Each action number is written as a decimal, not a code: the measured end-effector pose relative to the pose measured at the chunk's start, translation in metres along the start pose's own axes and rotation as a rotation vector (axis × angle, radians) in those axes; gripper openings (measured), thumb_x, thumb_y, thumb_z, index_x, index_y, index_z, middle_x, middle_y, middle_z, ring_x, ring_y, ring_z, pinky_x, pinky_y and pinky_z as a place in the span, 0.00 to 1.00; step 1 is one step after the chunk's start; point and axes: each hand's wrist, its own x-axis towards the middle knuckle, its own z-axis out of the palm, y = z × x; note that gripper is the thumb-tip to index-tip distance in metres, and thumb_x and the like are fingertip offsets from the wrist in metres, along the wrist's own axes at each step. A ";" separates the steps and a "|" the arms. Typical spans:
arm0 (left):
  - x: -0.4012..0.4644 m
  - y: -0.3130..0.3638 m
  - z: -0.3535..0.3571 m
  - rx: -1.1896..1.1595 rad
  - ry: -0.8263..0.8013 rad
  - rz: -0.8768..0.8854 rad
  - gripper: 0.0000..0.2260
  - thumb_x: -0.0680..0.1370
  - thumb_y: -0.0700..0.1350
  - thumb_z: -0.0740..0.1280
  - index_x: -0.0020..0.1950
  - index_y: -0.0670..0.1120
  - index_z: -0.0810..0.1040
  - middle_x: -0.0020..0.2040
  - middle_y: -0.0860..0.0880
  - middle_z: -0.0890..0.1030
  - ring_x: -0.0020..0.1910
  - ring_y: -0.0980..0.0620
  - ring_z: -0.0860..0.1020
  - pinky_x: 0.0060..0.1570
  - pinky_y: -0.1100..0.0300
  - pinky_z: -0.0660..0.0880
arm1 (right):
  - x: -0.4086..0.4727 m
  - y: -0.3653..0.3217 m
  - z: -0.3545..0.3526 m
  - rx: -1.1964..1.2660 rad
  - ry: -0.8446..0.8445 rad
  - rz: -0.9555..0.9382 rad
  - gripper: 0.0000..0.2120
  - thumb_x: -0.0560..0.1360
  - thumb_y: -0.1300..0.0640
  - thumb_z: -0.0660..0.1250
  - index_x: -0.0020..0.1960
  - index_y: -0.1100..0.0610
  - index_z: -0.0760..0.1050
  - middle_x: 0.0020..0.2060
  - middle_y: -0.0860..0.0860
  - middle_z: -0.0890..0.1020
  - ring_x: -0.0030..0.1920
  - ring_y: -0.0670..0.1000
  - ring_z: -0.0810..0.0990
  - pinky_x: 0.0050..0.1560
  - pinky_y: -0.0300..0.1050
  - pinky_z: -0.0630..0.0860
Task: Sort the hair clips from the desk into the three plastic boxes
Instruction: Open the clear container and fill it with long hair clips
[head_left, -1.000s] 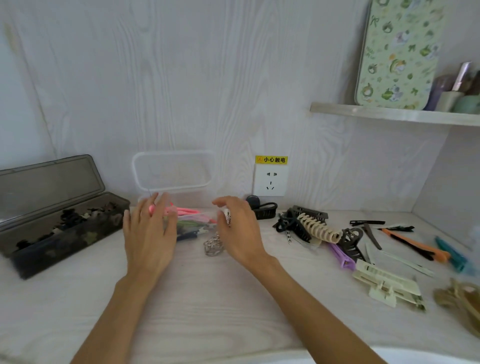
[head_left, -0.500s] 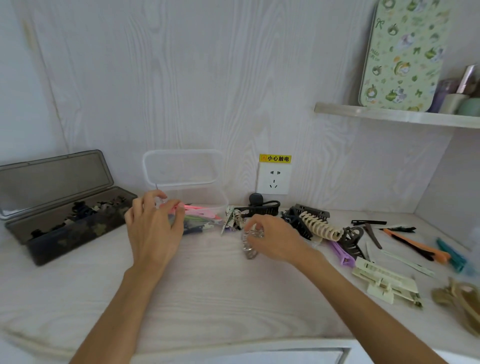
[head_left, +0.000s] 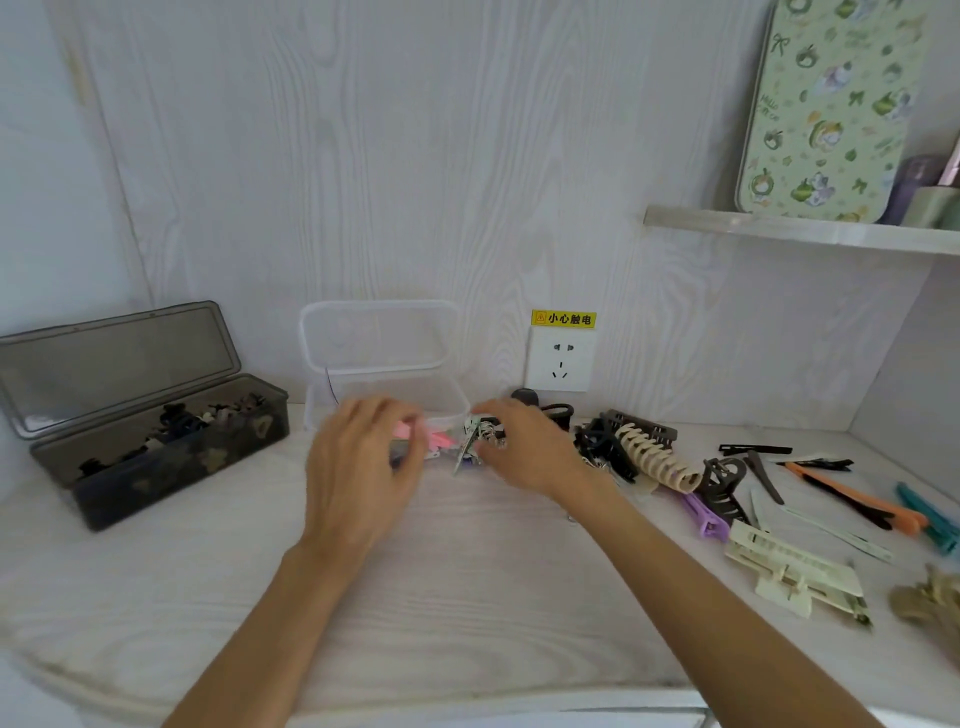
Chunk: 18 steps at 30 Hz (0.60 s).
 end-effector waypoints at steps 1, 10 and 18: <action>-0.003 0.005 0.002 -0.011 -0.073 0.029 0.09 0.74 0.49 0.61 0.42 0.51 0.80 0.38 0.54 0.80 0.37 0.52 0.77 0.35 0.63 0.68 | 0.003 0.000 0.006 -0.004 0.014 -0.001 0.15 0.74 0.52 0.64 0.61 0.51 0.72 0.58 0.52 0.76 0.59 0.55 0.75 0.54 0.50 0.74; -0.005 0.022 0.036 0.186 -0.486 0.040 0.12 0.78 0.54 0.59 0.53 0.51 0.77 0.48 0.48 0.82 0.50 0.44 0.80 0.41 0.56 0.73 | 0.001 0.043 -0.002 -0.029 0.235 0.120 0.12 0.70 0.64 0.66 0.51 0.51 0.76 0.49 0.49 0.79 0.53 0.52 0.76 0.47 0.44 0.69; -0.004 0.017 0.042 0.091 -0.507 -0.026 0.08 0.76 0.51 0.62 0.51 0.53 0.79 0.49 0.52 0.81 0.50 0.48 0.79 0.42 0.58 0.73 | 0.008 0.029 0.006 -0.220 0.166 -0.186 0.20 0.74 0.63 0.59 0.65 0.52 0.71 0.63 0.50 0.75 0.65 0.52 0.66 0.62 0.47 0.62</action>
